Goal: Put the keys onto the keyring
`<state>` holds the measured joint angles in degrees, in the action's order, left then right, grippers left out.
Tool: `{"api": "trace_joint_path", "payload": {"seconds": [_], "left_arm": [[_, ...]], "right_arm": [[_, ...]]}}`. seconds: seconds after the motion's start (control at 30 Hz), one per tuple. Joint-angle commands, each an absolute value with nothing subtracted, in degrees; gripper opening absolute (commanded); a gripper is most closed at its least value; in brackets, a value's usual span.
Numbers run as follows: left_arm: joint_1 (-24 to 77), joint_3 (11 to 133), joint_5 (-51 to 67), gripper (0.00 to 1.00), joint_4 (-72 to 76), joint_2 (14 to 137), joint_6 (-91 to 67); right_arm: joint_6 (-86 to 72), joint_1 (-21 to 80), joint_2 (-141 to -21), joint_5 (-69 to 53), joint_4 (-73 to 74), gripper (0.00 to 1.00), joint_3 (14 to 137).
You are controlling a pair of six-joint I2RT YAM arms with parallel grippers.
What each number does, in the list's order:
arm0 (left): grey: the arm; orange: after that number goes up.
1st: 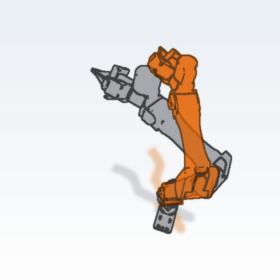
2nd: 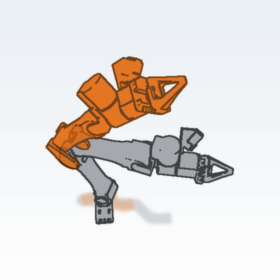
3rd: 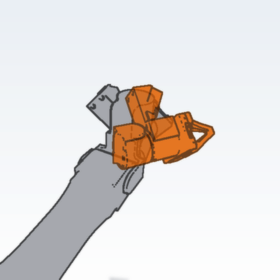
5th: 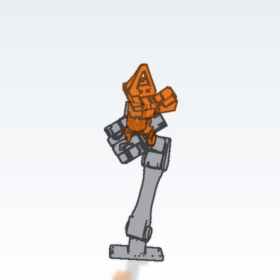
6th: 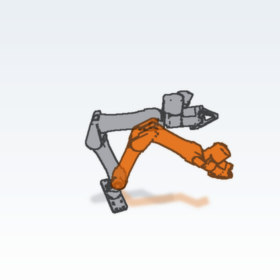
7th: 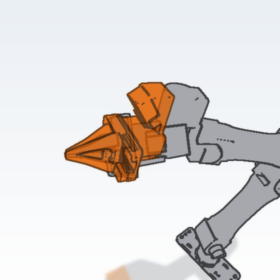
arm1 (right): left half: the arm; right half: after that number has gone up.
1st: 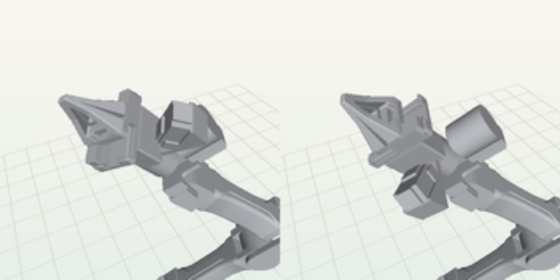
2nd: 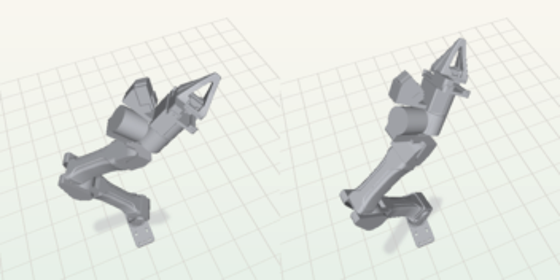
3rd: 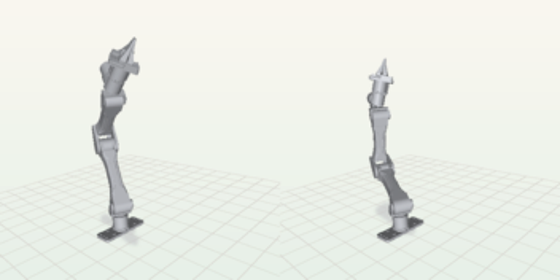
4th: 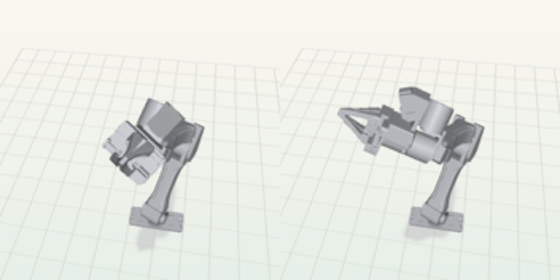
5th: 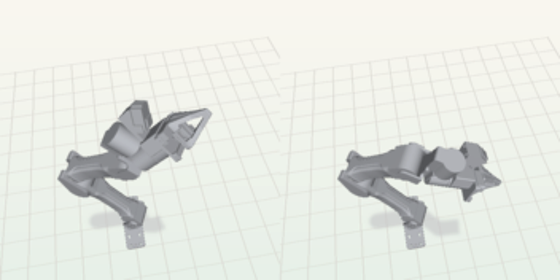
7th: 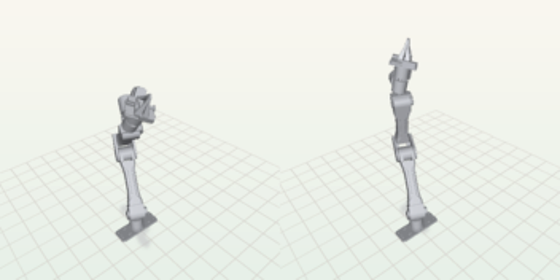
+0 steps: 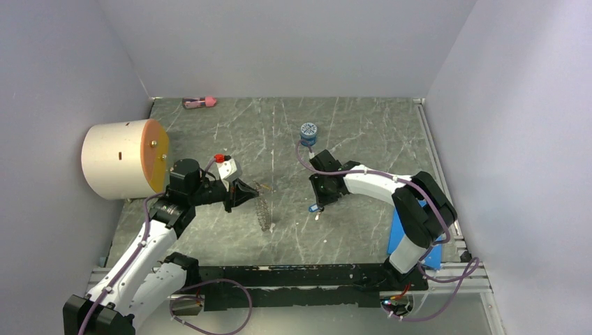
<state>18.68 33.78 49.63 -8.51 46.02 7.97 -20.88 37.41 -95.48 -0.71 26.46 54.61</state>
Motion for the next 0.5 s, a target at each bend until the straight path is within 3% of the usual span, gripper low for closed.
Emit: {"api": "trace_joint_path", "payload": {"seconds": [0.0,0.17,0.33,0.47], "left_arm": [[18.4,36.8,51.2,0.03,-7.3,46.0,9.2],[18.5,36.8,51.3,0.03,-7.4,46.1,9.2],[18.5,36.7,51.5,0.03,-7.4,46.1,9.1],[18.4,36.7,51.4,0.03,-7.4,46.1,9.1]], "right_arm": [[-20.9,37.9,-94.1,2.2,26.8,0.21,56.6],[-19.7,38.3,-92.9,2.9,28.4,0.16,57.3],[-19.0,38.6,-92.2,3.4,29.7,0.0,58.2],[-18.5,38.8,-91.8,3.7,30.3,0.0,58.6]]}}
